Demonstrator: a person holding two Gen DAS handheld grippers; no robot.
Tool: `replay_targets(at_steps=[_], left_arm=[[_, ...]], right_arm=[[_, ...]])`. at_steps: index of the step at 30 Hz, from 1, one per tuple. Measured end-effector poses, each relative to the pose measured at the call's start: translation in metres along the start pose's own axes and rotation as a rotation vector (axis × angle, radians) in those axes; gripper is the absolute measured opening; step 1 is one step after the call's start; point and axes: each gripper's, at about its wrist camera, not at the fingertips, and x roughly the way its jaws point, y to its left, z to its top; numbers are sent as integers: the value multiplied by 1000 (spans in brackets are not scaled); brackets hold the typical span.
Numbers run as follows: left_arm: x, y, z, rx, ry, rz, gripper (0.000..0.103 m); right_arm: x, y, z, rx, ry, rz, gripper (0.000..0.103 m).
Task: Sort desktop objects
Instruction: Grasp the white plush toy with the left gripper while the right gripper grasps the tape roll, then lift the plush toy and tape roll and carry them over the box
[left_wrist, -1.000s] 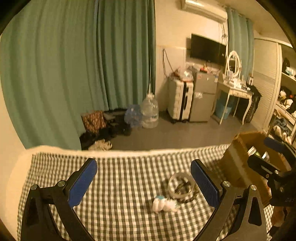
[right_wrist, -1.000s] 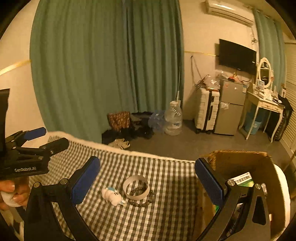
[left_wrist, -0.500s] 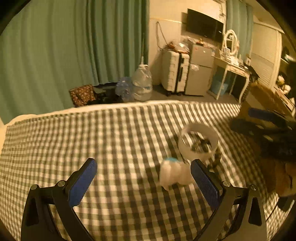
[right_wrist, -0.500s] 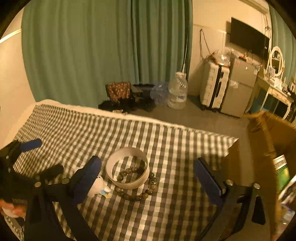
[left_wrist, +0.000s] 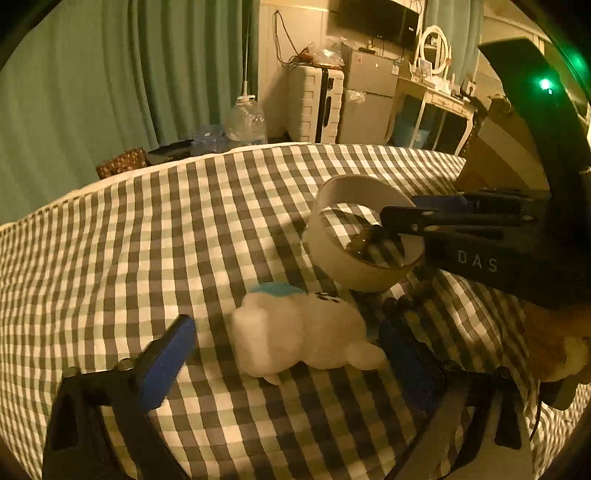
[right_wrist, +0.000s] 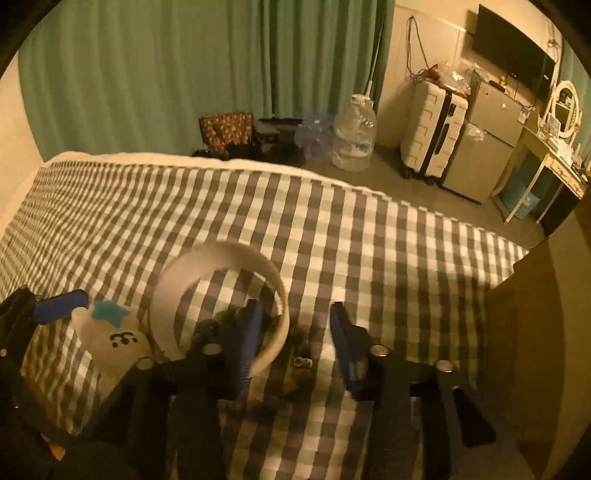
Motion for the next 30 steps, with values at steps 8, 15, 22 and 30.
replay_targets(at_steps=[8,15,22,30], left_arm=[[-26,30,2,-60,-29,-9,69],[-75,61,23,-95,-105,39,69],[-136,63,42,-85,-200,90,69],[-206,50,57,-75,-288,120,69]], right_arm=[[-23,-4,-1,51,-34,-17,6],[-56,-7,6,86,-67,-8,6],[-105,2,18,86,-118,3,6],[-173,22,29,81,-193,37,6]])
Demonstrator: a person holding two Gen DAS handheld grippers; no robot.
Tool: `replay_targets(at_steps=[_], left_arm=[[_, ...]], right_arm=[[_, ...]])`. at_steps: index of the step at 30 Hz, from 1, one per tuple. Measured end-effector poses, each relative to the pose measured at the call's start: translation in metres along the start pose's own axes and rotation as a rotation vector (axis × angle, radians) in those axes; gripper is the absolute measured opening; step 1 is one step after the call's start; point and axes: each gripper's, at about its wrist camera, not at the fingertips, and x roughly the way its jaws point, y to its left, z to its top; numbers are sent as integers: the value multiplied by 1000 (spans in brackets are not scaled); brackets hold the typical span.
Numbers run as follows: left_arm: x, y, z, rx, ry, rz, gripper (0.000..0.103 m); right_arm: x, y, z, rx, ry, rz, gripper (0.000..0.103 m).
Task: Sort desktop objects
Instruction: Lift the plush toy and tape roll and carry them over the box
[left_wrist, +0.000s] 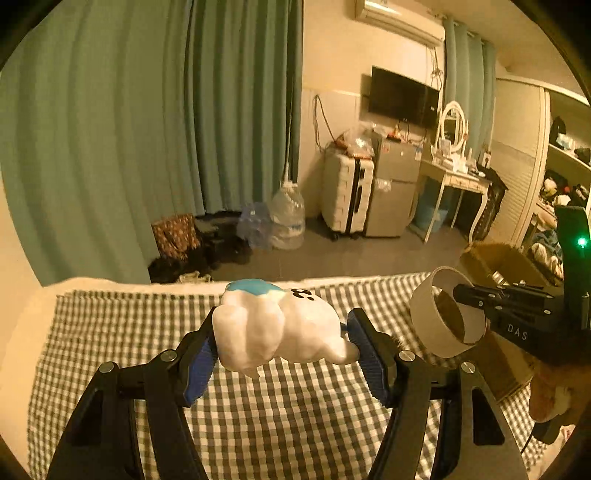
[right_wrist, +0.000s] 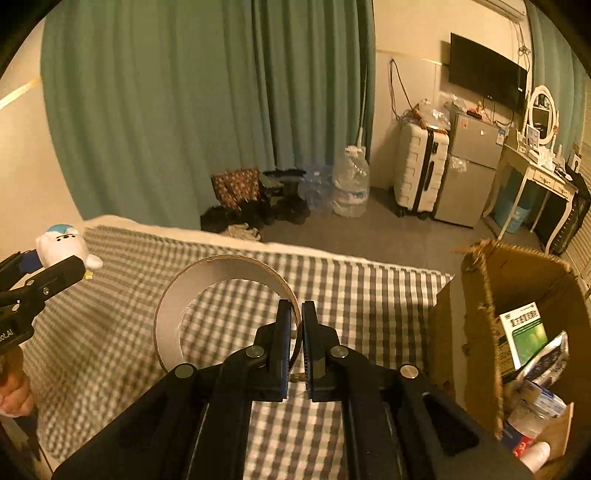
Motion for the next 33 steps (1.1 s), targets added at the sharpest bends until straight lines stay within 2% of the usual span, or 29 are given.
replay_targets(at_steps=[11,16,25,31,33], left_arm=[[-82,-10,46,8,-87,-14,69],[-105,-17,56,22,-120,-12,69],[-121,-49,81,60,-142,-47,69],[-118,-92,97,141,-131,-102,69],[-114,-107,104,133,-132,-138,69]], right_arm=[[-97,11,39,20,-95,45,6],[-132,9,40,15,-126,31,6],[-167,-13,37,-28,-138,-23,6],[-190,-55,48,4,-147,-78,6],[-196,-74,51,15,-150,-105,6]])
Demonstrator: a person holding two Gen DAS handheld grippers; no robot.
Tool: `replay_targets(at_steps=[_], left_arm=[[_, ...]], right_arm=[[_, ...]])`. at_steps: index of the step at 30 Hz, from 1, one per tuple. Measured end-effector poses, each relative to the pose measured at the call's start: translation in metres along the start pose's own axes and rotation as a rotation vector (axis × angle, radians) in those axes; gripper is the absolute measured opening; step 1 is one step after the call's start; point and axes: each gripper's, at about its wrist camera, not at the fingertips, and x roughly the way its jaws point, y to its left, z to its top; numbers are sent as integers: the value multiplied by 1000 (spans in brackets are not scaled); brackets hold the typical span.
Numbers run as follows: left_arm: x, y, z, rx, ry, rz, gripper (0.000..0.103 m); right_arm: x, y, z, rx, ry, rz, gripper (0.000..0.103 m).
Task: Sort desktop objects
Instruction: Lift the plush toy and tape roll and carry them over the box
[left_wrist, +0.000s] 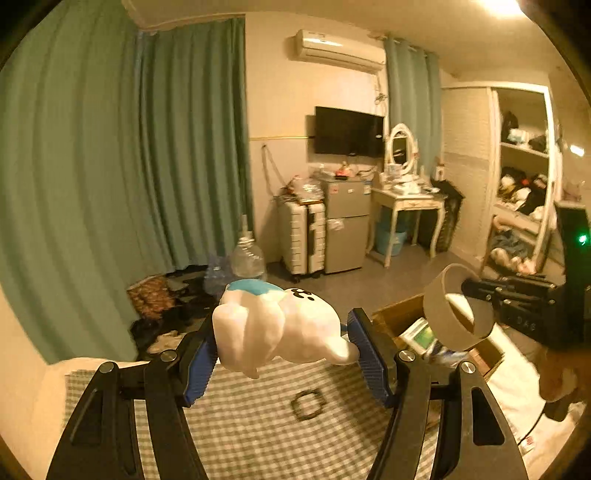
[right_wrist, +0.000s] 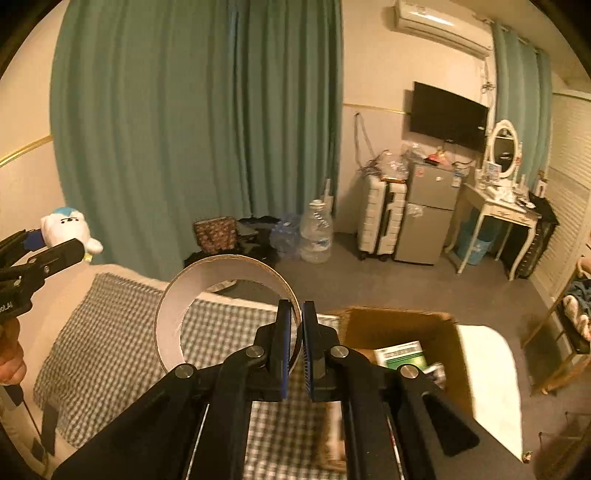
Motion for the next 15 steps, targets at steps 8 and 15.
replay_targets(at_steps=[8,15], left_arm=[[44,-70,16,60,5,-111,69],[90,-123,10,83,15,-167,69]], right_arm=[[-3,-65,5,64,68,-62,6],[-2,-116,4,98,67,-132,6]])
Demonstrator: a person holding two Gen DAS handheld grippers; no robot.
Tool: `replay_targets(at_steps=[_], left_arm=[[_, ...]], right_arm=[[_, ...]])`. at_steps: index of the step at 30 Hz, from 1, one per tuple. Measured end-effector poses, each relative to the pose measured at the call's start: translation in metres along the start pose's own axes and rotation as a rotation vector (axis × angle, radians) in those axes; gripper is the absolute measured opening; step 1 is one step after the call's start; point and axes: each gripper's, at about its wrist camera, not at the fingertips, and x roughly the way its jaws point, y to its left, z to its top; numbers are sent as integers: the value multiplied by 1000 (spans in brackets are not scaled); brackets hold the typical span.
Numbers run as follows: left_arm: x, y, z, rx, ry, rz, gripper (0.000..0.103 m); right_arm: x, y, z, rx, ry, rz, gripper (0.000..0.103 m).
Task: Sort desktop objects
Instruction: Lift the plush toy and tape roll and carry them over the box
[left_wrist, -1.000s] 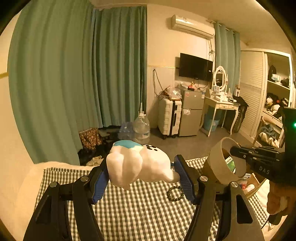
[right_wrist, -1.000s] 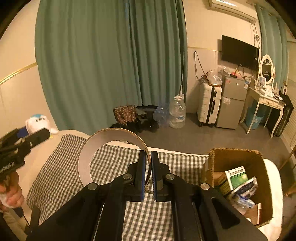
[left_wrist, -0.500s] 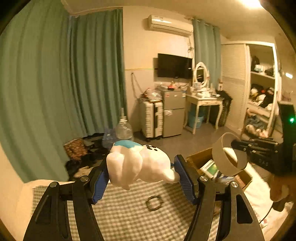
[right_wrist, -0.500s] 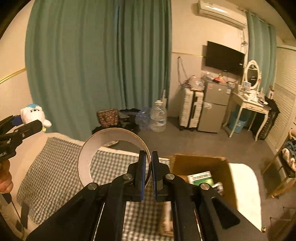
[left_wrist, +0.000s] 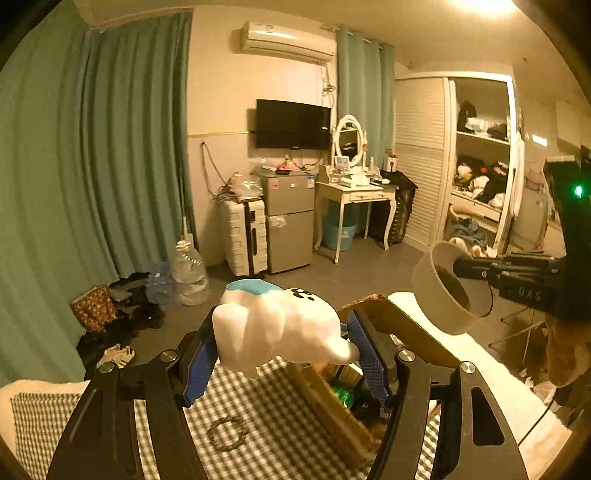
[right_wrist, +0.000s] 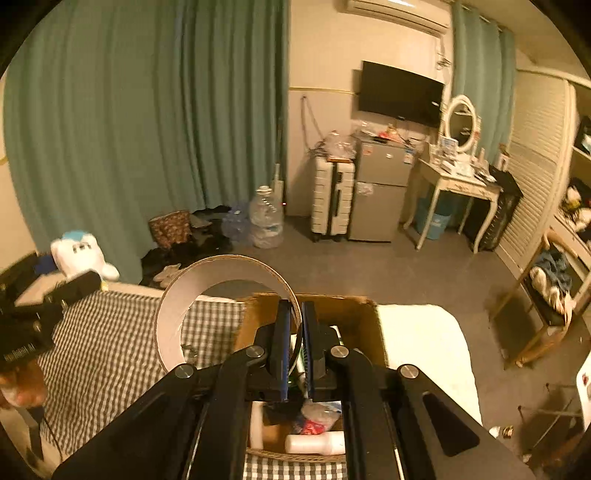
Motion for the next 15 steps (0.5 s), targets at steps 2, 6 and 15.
replay_targets(at_steps=[2,6,15], left_arm=[[12,-13,-2,21,10,-15,69],[31,-35,5,10,26,-72,69],[77,-62,13,-37,96,-138,69]], right_arm=[[8,-12,-4,32,7,-8,6],[32,-35,-9,63,53,-46,6],[76,-74,-16,116,161,-121,6]])
